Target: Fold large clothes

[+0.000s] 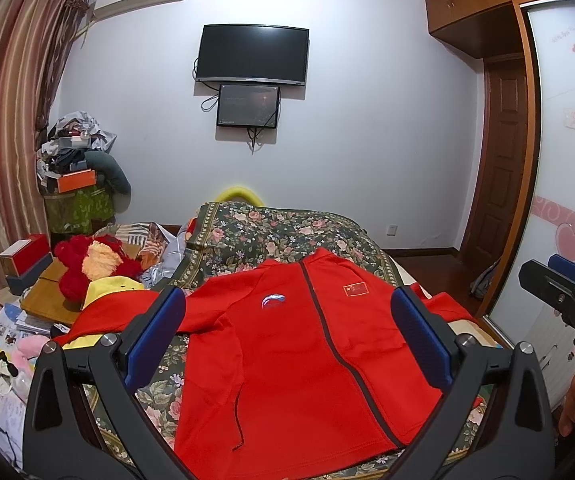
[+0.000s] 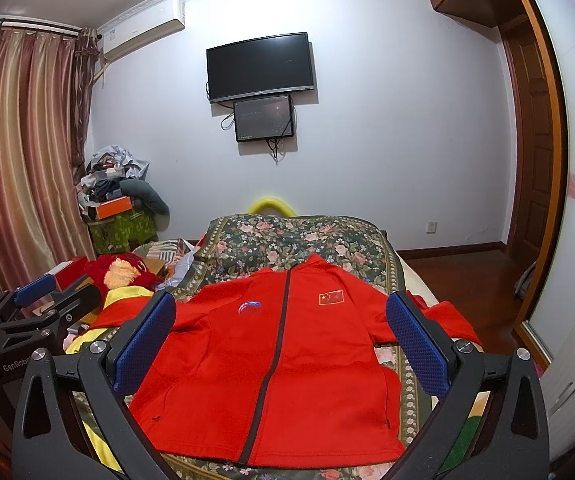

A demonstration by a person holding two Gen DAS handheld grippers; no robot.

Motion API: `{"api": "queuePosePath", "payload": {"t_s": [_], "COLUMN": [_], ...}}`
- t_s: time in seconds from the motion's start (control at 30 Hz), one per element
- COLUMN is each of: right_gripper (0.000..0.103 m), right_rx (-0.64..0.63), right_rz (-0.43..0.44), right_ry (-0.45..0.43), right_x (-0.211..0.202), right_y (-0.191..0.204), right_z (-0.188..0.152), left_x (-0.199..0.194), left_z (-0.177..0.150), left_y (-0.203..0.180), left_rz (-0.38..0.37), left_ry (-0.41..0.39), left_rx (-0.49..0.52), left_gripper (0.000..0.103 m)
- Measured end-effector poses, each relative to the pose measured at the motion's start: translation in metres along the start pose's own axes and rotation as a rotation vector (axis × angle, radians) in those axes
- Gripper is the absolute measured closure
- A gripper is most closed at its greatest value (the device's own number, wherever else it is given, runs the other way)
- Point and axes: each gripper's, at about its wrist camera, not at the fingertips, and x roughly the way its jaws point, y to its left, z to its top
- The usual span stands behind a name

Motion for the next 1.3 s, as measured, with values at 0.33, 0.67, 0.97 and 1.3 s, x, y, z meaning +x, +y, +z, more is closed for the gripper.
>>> {"api": "queuePosePath", "payload": {"t_s": [0.33,0.67,0.97,1.3], "right_gripper": [0.0,0.0,0.0,0.0], "right_rx": [0.005,0.002,-0.018,-0.025], "right_rz": [0.0,-0.006,-0.013,0.002], "right_ry": [0.016,0.07,0.177,0.313], "right_x": [0.004,0.023,0.066,0.139], "right_y": [-0.002,-0.002,0.005,0.016], "right_z": [0.002,0.002,-0.005,-0.02], "left_x": [0.001,0.021,0.068,0.135], "left_z": [0.0,-0.007,-0.014,-0.027], "left_y": [-0.001,0.013,0.055,0.126], "left_rz": [0.001,0.02,0.085,0.257], "left_ry": [0.004,0.052,0.118,0.169], "left_rx": [0.0,-0.021,-0.062,-0.05], "left_gripper": [0.0,0.0,0.0,0.0]}}
